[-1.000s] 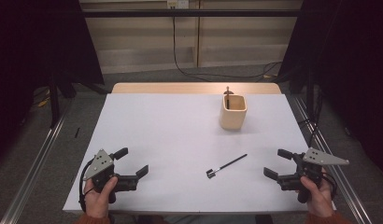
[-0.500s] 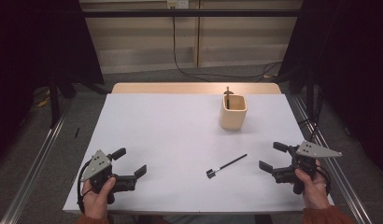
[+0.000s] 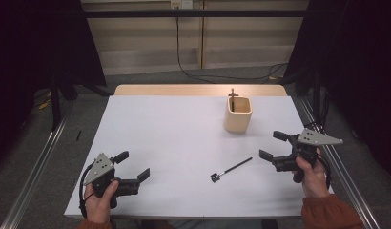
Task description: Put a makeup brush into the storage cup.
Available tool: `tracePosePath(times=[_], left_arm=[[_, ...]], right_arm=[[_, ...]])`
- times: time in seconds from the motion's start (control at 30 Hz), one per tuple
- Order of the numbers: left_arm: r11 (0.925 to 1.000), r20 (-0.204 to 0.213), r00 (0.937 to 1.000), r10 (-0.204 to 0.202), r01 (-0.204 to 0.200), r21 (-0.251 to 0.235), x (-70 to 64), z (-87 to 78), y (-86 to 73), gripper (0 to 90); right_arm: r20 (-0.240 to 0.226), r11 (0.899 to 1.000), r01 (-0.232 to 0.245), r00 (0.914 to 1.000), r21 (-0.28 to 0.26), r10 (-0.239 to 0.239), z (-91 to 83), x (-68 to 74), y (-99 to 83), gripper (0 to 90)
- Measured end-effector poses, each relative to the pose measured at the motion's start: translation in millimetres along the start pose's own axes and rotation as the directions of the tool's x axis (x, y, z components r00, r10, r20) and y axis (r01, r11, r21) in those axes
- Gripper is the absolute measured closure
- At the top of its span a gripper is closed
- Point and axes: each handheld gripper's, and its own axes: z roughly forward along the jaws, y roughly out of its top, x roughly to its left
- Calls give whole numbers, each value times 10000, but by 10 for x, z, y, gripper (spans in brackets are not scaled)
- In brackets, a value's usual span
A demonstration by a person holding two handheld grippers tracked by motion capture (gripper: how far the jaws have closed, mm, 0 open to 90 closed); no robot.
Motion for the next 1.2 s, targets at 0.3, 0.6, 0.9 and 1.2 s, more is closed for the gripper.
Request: tracePosePath(times=[0.3, 0.6, 0.9, 1.2], left_arm=[[10000, -19, 10000, -13, 13, 22, 5, 11, 3, 18], [10000, 4, 10000, -63, 63, 28, 15, 66, 16, 18], [10000, 14, 10000, 1, -1, 82, 13, 51, 10, 18], [10000, 8, 10000, 53, -53, 68, 18, 23, 5, 19]], right_arm=[[206, 9999, 134, 9997, -64, -132, 146, -136, 145, 46], [42, 9995, 245, 9997, 208, -246, 326, -203, 212, 47], [-981, 9901, 627, 9939, 1252, -505, 376, -181, 261, 45], [-1542, 9641, 1343, 9829, 2292, -1002, 381, -160, 272, 25]])
